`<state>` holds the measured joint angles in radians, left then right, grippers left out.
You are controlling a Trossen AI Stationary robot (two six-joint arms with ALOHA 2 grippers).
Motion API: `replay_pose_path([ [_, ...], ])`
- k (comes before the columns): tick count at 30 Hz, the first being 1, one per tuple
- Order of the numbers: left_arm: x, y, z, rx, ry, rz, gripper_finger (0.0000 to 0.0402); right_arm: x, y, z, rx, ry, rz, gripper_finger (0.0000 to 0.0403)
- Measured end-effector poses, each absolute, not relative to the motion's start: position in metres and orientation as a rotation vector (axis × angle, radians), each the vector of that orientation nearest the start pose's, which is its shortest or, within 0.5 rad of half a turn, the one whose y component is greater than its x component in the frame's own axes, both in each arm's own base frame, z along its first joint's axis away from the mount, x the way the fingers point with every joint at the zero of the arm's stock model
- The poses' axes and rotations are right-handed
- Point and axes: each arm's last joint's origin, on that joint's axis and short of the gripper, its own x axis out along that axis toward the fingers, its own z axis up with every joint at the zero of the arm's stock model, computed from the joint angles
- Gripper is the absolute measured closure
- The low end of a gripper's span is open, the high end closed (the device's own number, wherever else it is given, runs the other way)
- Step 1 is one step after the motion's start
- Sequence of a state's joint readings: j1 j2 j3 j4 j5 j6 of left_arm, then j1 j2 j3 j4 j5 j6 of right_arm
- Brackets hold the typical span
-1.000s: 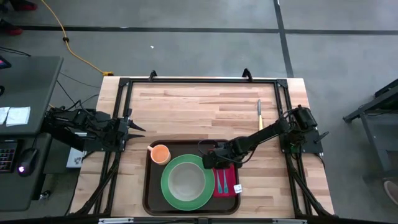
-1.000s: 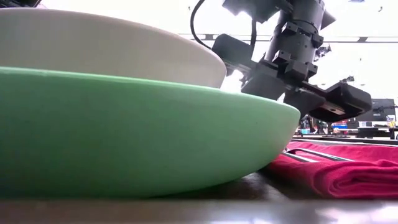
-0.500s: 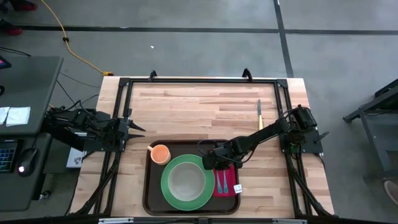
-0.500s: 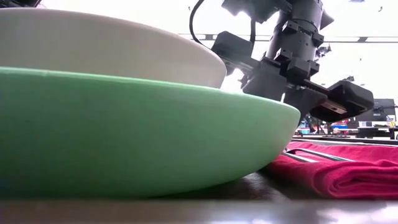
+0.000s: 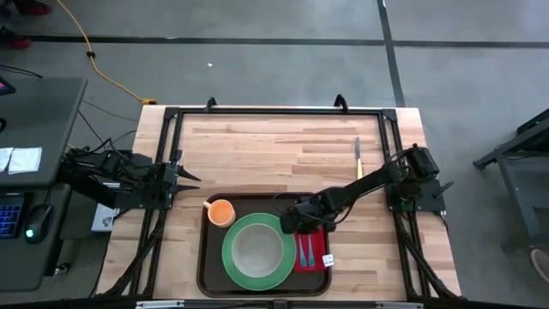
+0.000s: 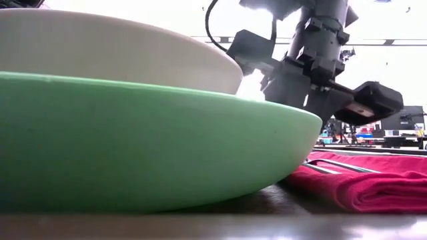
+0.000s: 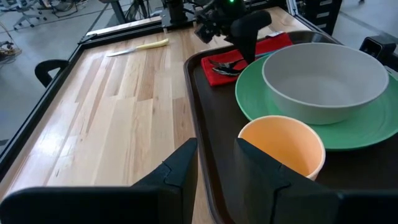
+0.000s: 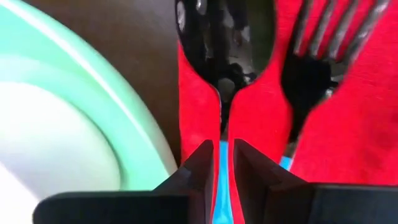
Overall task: Set up tray
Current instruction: Put the yellow knife on the red napkin
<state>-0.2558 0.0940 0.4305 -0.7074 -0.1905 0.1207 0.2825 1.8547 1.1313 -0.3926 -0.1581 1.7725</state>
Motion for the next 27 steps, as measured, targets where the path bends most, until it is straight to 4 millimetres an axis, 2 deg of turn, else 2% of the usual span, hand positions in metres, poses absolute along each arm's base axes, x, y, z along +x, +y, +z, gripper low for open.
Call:
replay_pose_path([
  [15, 0.058, -0.010, 0.231, 0.200, 0.355, -0.111, 0.0266, 0.315, 0.089, 0.209, 1.413, 0.989, -0.766, 0.0364],
  [27, 0.058, -0.010, 0.231, 0.200, 0.355, -0.112, 0.0266, 0.288, 0.079, 0.239, 1.343, 0.948, -0.817, 0.0367],
])
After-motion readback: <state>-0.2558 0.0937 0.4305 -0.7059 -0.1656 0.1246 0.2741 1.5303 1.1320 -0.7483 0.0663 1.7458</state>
